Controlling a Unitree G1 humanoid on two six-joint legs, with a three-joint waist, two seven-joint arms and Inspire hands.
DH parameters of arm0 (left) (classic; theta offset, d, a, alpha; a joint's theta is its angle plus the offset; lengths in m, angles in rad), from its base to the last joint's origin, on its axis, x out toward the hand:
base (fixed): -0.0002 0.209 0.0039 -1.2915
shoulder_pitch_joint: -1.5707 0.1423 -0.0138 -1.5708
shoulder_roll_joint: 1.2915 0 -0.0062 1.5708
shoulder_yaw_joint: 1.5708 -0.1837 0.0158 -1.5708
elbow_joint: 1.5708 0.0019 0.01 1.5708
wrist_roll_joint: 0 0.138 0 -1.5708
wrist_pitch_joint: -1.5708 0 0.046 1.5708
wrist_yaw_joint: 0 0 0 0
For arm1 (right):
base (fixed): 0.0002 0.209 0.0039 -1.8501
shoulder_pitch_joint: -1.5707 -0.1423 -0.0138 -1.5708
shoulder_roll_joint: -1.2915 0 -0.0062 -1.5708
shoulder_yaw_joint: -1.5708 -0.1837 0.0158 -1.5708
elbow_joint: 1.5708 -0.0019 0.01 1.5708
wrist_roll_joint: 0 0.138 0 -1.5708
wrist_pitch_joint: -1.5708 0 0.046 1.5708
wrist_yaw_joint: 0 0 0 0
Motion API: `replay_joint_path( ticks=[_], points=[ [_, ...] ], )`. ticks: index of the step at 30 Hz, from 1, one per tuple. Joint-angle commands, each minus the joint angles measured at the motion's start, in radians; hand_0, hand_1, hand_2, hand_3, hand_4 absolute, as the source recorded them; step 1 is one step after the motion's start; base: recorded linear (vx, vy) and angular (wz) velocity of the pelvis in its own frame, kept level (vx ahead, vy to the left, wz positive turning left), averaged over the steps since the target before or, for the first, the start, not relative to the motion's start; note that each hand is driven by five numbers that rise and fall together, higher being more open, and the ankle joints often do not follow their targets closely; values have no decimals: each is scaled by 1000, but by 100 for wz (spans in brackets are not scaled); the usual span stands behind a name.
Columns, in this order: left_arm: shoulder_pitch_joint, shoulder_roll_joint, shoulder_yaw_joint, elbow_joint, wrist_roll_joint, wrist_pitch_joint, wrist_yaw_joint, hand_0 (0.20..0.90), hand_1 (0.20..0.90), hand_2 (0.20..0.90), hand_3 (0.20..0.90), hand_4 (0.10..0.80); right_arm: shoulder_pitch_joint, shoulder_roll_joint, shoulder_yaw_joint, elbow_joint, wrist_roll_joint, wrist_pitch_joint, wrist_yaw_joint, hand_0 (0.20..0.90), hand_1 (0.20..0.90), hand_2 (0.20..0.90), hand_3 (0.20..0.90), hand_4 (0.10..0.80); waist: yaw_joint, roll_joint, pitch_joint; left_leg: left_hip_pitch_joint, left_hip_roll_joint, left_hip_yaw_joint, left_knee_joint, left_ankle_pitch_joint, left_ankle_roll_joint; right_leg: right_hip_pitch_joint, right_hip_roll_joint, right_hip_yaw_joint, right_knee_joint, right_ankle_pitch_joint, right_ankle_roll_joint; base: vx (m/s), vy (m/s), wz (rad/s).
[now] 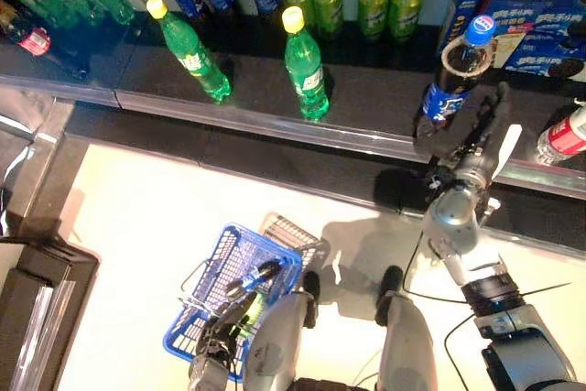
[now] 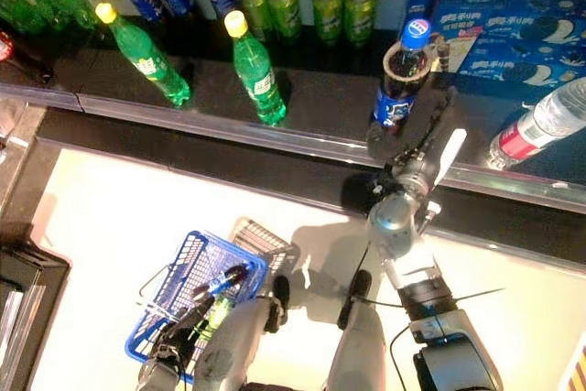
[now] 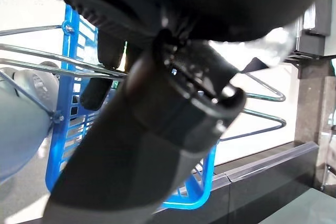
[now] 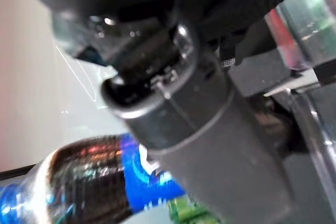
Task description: Pick up the drink and place into the basket.
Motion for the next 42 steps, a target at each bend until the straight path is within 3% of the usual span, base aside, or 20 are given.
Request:
replay_joint_path(
  ticks=[1, 21, 22, 23, 42],
  points=[
    [90, 76, -34, -154, -9, -80, -66, 300, 300, 300, 200, 100, -184, -77, -35, -100, -44, -59, -29, 900, 900, 900, 900, 800, 13, -13, -2, -115, 18, -78, 64, 207, -45, 80, -23, -24, -5, -30, -3, 0, 0, 0],
    [56, 120, -56, -215, -40, -57, -42, 300, 300, 300, 200, 100, -380, -148, -31, 33, -10, -39, 6, 900, 900, 900, 900, 800, 41, -20, -2, -187, 17, -69, 78, 174, -24, -11, -29, -19, 7, -18, -1, 2, 0, 0],
    [56, 123, -57, -217, -41, -56, -41, 300, 300, 300, 200, 100, -389, -152, -31, 44, 1, -42, 0, 549, 549, 549, 491, 391, 42, -20, -2, -187, 17, -69, 76, 173, -23, -13, -30, -18, 7, -17, -1, 0, 0, 0],
    [56, 124, -56, -217, -41, -54, -42, 300, 300, 300, 200, 100, -394, -155, -32, 53, 5, -43, -4, 300, 300, 300, 200, 100, 43, -20, -2, -188, 16, -69, 76, 171, -22, -15, -31, -18, 8, -17, -1, 0, 0, 0],
    [48, 124, -46, -222, -52, -44, -46, 300, 300, 300, 200, 100, -395, -185, -66, 110, 22, -75, 14, 300, 300, 300, 200, 100, 39, -21, -2, -169, 1, -58, 97, 126, -4, -35, -41, -16, 77, -51, -10, -3, 2, 1]
  ],
)
